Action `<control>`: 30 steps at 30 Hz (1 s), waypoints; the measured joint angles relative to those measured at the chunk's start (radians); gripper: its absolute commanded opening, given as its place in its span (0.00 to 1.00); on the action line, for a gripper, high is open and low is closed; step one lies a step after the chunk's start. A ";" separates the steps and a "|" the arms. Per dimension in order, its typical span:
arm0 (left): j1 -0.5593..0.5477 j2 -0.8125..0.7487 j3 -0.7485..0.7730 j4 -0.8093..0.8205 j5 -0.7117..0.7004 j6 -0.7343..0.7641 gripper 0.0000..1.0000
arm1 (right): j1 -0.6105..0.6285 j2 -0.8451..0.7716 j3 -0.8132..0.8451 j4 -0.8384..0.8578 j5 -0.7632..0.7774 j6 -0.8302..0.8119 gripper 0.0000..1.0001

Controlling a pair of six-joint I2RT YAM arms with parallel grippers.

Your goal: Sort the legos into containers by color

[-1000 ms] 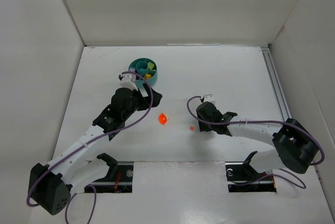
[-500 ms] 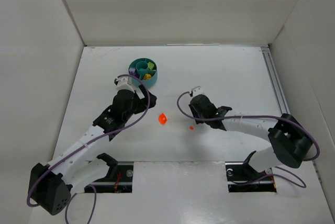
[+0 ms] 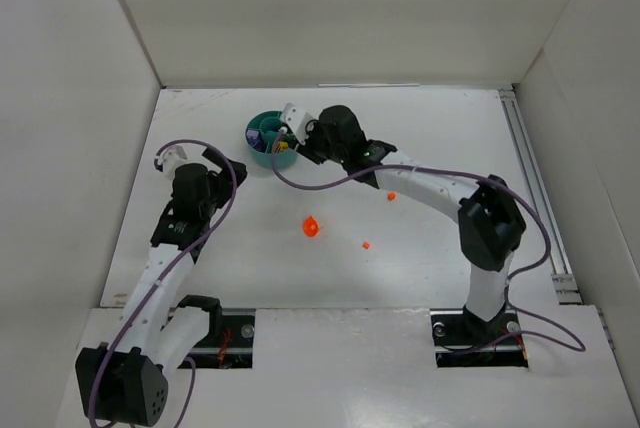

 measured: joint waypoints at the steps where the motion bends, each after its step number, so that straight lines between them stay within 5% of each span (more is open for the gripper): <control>1: 0.015 0.000 -0.002 -0.001 0.005 -0.009 1.00 | -0.003 0.036 0.051 0.000 -0.021 -0.028 0.21; 13: 0.031 -0.005 -0.034 0.027 0.018 -0.037 1.00 | -0.031 0.447 0.615 0.021 -0.217 -0.145 0.24; 30: 0.031 0.034 -0.047 0.073 0.068 -0.031 1.00 | -0.066 0.593 0.763 0.010 -0.283 -0.108 0.33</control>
